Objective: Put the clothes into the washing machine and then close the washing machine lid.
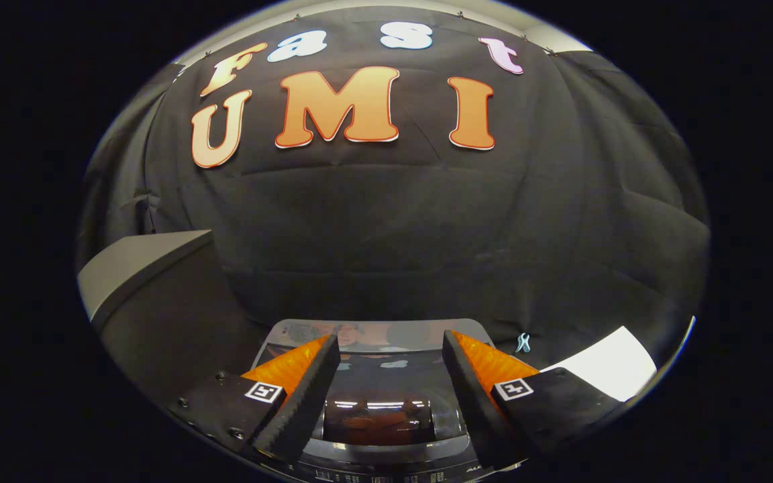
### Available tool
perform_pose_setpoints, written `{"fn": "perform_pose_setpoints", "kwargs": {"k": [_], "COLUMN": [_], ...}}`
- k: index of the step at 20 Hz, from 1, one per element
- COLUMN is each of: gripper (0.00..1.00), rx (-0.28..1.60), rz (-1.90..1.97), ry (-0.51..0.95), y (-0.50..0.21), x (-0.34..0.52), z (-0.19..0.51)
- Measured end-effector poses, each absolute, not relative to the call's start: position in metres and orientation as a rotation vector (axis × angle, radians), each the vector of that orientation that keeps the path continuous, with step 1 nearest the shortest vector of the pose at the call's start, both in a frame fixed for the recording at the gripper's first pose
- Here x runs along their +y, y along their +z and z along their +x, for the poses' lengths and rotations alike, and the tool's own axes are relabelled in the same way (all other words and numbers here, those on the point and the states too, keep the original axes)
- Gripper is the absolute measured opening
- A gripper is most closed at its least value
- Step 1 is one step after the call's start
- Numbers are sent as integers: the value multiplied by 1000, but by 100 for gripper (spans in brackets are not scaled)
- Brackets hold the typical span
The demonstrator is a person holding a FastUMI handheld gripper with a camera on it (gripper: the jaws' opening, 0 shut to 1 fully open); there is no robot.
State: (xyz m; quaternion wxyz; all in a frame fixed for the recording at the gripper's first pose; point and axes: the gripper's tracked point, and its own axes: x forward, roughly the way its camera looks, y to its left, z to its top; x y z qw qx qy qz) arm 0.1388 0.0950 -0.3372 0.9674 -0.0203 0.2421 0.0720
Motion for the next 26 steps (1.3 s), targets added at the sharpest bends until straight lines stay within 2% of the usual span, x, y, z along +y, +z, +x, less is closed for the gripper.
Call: {"fn": "perform_pose_setpoints", "kwargs": {"k": [14,26], "gripper": [99,99], "rx": [248,120], "rz": [79,71], "ry": [194,161], "y": [-162,-57], "x": [71,7], "z": [107,81]}}
